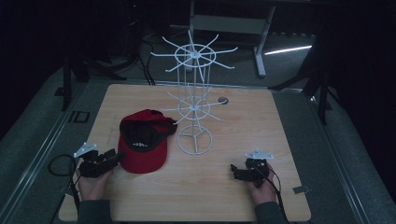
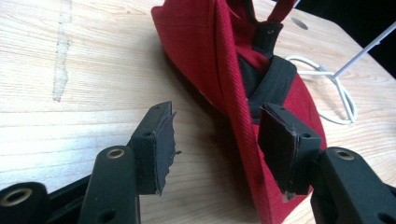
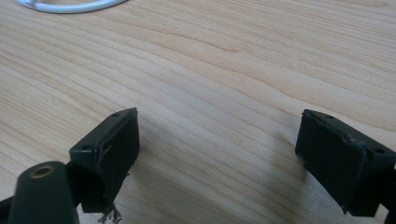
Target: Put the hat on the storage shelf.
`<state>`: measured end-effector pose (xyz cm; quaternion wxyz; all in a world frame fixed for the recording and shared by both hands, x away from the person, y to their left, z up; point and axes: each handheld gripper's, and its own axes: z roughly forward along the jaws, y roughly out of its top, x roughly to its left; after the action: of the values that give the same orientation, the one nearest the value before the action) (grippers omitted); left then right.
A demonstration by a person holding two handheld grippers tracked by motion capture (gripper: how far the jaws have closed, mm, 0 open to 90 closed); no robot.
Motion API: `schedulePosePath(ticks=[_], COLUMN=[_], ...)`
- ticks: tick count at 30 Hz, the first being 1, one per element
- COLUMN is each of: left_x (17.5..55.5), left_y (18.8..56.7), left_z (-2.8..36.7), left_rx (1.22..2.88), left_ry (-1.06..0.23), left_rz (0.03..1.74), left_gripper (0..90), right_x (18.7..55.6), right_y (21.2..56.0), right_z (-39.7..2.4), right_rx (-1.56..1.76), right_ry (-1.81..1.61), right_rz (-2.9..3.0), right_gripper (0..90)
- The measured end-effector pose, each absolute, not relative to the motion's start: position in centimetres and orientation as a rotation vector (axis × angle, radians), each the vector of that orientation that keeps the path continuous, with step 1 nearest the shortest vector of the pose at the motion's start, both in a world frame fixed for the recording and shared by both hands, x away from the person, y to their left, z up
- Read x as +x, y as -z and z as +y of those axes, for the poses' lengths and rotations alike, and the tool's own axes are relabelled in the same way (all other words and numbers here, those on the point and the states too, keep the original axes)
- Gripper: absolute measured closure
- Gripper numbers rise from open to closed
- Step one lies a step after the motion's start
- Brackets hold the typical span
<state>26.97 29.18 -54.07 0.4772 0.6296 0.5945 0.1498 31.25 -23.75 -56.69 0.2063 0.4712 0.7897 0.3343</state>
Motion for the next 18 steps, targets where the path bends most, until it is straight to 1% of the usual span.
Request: schedulePosePath(ticks=[14,18], left_x=[27.17,27.38], left_y=[54.13,54.27], left_z=[29.06,28.96], left_rx=[1.549,1.556], left_ry=[-0.341,-0.319], left_rz=[1.433,1.421], left_gripper=[45.7,47.7], right_x=[31.24,31.24], right_y=[56.69,56.69], right_z=[-23.75,-23.74], right_rx=[1.311,1.311], right_ry=[-0.932,-0.932], right_rz=[2.201,2.202], right_gripper=[13.4,13.4])
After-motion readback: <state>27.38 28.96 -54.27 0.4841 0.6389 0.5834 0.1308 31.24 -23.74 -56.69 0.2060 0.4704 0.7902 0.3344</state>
